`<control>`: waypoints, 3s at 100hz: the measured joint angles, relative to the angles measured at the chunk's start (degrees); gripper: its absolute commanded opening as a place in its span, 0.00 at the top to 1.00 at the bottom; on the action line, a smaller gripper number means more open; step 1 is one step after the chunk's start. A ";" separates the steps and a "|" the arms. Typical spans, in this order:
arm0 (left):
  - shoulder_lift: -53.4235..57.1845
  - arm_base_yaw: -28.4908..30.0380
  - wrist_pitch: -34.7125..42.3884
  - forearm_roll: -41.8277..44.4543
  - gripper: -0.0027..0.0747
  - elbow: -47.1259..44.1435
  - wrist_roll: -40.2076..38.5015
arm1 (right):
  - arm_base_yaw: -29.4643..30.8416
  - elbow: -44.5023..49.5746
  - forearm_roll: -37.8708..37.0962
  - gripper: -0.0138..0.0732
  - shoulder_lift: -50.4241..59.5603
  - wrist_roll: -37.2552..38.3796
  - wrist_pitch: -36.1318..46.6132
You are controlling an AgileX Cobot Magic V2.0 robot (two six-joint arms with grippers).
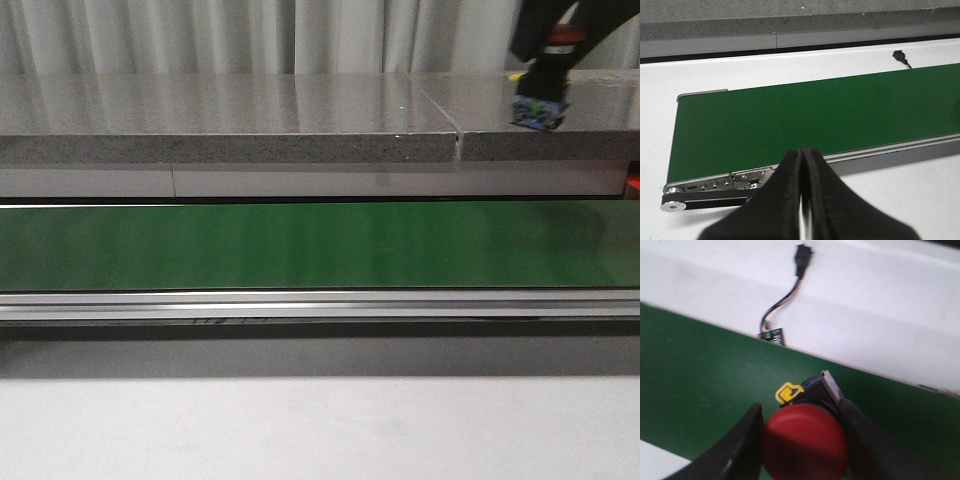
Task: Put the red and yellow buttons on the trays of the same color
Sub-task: 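Lower the red button into the red tray and open the right gripper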
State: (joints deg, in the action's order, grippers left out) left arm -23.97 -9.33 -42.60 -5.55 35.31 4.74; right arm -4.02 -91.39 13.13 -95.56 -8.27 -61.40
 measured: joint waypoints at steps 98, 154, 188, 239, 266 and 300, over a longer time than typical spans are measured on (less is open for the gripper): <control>0.00 0.00 0.00 0.00 0.99 0.00 0.00 | 35.38 0.00 -9.78 0.61 -2.06 13.35 1.81; 0.00 0.00 0.00 0.00 0.99 0.00 0.00 | 35.60 0.00 -6.56 0.61 -13.13 13.48 9.45; 0.00 0.00 0.00 0.00 0.99 0.00 0.00 | 35.60 0.00 -5.01 0.61 -17.09 13.48 12.19; 0.00 0.00 0.00 0.00 0.99 0.00 0.00 | 35.60 0.00 -2.56 0.61 -18.44 13.60 15.67; 0.00 0.00 0.00 0.00 0.99 0.00 0.00 | 35.60 0.00 -2.56 0.61 -18.54 13.60 16.39; 0.00 0.00 0.00 0.00 0.99 0.00 0.00 | 35.60 0.00 -2.42 0.55 -21.08 13.60 16.30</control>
State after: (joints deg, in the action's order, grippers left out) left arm -23.97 -9.33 -42.60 -5.55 35.31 4.74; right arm 31.58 -91.39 10.71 -116.63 5.34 -45.10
